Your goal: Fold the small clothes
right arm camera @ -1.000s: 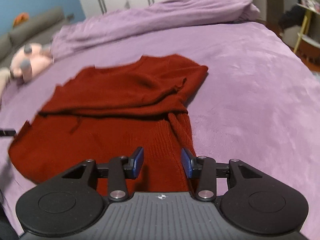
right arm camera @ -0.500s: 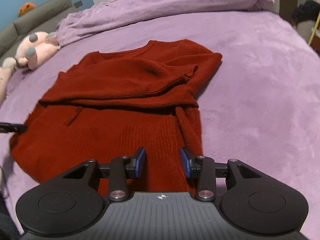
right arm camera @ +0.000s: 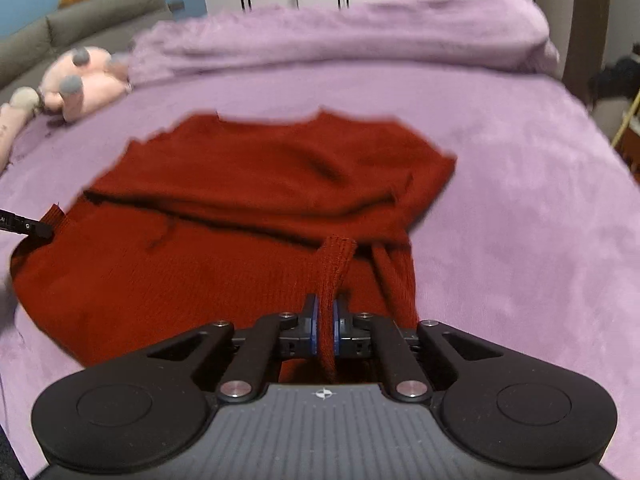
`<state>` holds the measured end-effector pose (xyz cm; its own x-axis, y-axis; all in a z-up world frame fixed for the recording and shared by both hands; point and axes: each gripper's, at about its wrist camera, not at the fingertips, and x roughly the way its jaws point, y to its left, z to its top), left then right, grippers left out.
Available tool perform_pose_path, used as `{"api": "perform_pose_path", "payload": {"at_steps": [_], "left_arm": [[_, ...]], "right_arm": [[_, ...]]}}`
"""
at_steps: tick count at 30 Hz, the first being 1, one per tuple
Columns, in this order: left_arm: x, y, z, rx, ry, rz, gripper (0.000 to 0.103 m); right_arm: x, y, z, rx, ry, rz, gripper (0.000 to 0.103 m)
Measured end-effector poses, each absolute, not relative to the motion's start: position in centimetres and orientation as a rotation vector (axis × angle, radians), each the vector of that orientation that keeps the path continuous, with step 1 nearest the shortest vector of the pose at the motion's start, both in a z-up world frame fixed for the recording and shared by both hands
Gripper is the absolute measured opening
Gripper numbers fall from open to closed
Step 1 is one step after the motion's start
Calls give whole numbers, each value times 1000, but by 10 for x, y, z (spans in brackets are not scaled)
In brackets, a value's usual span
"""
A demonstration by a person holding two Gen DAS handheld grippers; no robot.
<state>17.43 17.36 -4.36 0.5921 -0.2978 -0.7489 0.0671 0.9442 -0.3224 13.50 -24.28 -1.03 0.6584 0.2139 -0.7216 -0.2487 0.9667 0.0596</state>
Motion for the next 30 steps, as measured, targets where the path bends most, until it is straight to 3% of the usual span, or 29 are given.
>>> {"api": "perform_pose_path", "payload": {"at_steps": [8,17,19,21,29,30], "left_arm": [[209,186,18,-306,689,-172,8],[270,176,-59,-282,849,-68,12],[265,183,-68,-298,857,-75,24],[259,186,-71,-281,860,-80,30],[268,186,-79,-312,931,-116,31],[269,187,-79,-315,932,-116,25]], "right_arm": [[176,-247,37,16,613,154,6],[243,-242,-23,18,796,71,6],[243,-243,-25,32,795,106,8],[241,-246,-26,50,798,141,11],[240,-230,-32,-23,811,127,12],[238,-228,-30,-30,810,126,10]]}}
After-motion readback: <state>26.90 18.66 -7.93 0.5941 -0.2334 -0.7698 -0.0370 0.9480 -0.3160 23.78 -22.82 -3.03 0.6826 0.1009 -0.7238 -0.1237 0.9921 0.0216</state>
